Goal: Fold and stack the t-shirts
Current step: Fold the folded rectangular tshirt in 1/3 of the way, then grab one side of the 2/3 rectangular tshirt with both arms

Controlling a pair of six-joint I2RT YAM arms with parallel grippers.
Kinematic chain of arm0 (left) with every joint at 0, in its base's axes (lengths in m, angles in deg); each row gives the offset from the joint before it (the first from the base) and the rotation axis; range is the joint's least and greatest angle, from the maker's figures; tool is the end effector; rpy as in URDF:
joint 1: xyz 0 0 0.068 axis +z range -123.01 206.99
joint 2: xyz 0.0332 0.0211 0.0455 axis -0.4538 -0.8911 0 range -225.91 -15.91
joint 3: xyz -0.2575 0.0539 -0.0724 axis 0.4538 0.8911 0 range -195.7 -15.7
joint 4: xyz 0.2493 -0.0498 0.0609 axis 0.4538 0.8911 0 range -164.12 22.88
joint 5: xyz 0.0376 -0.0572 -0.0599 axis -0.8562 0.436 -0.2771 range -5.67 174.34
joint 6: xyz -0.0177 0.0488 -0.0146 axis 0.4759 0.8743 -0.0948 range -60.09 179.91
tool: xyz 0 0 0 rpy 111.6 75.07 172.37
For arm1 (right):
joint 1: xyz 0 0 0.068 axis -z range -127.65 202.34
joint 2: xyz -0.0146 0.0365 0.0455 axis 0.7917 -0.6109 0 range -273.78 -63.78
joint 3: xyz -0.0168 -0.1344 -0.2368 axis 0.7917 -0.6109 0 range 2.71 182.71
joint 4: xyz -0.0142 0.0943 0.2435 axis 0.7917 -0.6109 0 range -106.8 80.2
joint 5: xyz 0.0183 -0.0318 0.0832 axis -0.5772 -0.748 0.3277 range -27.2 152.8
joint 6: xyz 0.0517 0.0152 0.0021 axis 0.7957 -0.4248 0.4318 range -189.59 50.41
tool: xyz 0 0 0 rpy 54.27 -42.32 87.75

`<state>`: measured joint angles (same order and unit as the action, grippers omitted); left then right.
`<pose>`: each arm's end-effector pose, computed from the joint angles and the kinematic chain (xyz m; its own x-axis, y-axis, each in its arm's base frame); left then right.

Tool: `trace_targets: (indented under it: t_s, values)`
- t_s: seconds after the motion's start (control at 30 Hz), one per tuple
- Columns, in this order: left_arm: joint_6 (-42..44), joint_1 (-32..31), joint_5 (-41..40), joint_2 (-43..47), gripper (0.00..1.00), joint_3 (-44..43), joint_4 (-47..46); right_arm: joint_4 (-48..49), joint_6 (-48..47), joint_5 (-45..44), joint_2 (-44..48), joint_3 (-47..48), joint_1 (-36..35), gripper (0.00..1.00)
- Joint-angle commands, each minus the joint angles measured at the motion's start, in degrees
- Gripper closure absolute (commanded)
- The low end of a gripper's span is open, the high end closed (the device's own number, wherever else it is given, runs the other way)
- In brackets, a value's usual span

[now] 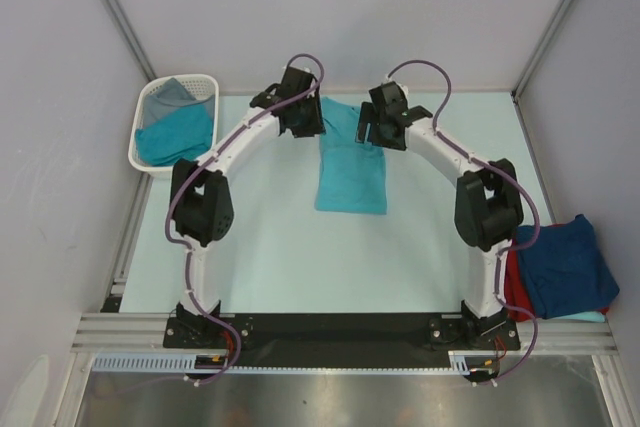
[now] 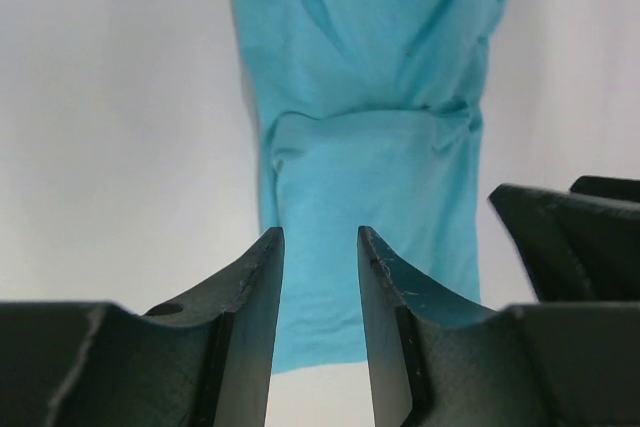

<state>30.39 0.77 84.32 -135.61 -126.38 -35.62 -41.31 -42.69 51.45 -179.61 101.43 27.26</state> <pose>0.4272 -0.2105 0.2829 -0.7934 -0.1586 -0.5877 0.0582 0.9412 -0.3327 0.4185 0.1882 0.2546 -0.7408 0.1430 -0.6563 0.0419 0.9850 0.1673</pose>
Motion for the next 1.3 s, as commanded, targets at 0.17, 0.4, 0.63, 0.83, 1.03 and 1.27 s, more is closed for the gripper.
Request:
trace_targets:
  t_s: [0.17,0.4,0.63,0.83,1.03,1.27]
  values:
    - [-2.03,-8.06,2.82,3.33,0.61,13.98,-5.72,2.5,1.84,-2.09,2.28,-10.03,-6.56,0.81]
    - [-2.03,-8.41,2.73,3.95,0.61,17.68,-6.86,1.8,2.37,-2.36,0.34,-10.3,-7.18,0.93]
    - [-2.12,-8.41,4.23,1.49,0.62,20.05,-6.42,0.75,3.16,-2.0,-1.41,-11.44,-7.26,0.93]
    - [-1.86,-8.41,6.42,-1.23,0.64,20.5,-6.16,-0.83,4.04,-0.43,-3.43,-11.01,-6.91,0.92]
    - [-1.25,-8.41,7.66,-4.22,0.65,19.09,-4.93,-4.52,5.36,1.51,-6.68,-9.16,-6.3,0.9]
    - [0.07,-8.32,2.92,4.08,0.68,21.81,-6.41,-0.41,3.96,-6.46,4.18,-13.89,-7.0,0.59]
